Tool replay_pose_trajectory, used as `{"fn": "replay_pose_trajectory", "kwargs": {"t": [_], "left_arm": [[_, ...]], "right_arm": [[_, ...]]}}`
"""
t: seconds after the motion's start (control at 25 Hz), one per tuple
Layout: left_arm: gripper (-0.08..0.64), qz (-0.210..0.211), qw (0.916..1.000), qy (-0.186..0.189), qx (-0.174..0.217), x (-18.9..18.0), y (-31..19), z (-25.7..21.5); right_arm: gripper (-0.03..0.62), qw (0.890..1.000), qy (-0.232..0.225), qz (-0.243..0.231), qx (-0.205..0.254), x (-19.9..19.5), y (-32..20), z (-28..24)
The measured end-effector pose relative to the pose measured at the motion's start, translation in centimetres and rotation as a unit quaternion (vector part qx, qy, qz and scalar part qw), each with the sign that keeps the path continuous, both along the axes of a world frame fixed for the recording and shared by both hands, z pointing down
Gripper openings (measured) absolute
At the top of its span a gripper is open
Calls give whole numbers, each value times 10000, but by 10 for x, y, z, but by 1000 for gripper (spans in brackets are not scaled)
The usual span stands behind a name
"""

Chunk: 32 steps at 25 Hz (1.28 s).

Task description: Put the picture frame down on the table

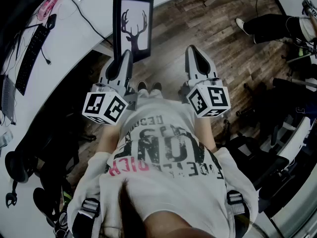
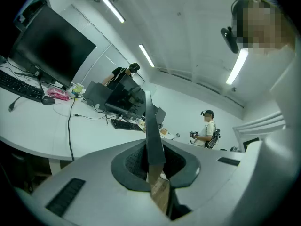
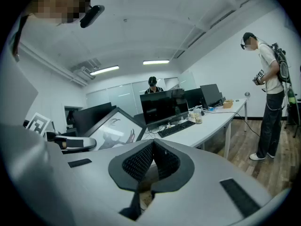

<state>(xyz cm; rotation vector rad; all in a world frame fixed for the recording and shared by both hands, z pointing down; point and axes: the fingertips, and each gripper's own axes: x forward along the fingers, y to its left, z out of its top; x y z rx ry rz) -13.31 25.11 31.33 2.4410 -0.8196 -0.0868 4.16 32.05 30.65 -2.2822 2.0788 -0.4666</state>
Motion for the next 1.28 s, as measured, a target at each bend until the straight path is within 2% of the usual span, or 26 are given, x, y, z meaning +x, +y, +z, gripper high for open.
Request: {"fn": "replay_pose_trajectory", "kwargs": {"t": [0.52, 0.84, 1.28], "left_arm": [[26, -28, 10000, 83, 8, -6, -11, -3], [26, -58, 9999, 141, -28, -16, -17, -2], [26, -196, 9996, 138, -180, -34, -26, 5]], "right_arm": [[0, 10000, 21, -57, 2, -9, -10, -2], [0, 9995, 239, -165, 153, -21, -13, -8], [1, 9996, 100, 135, 213, -20, -4, -5]]}}
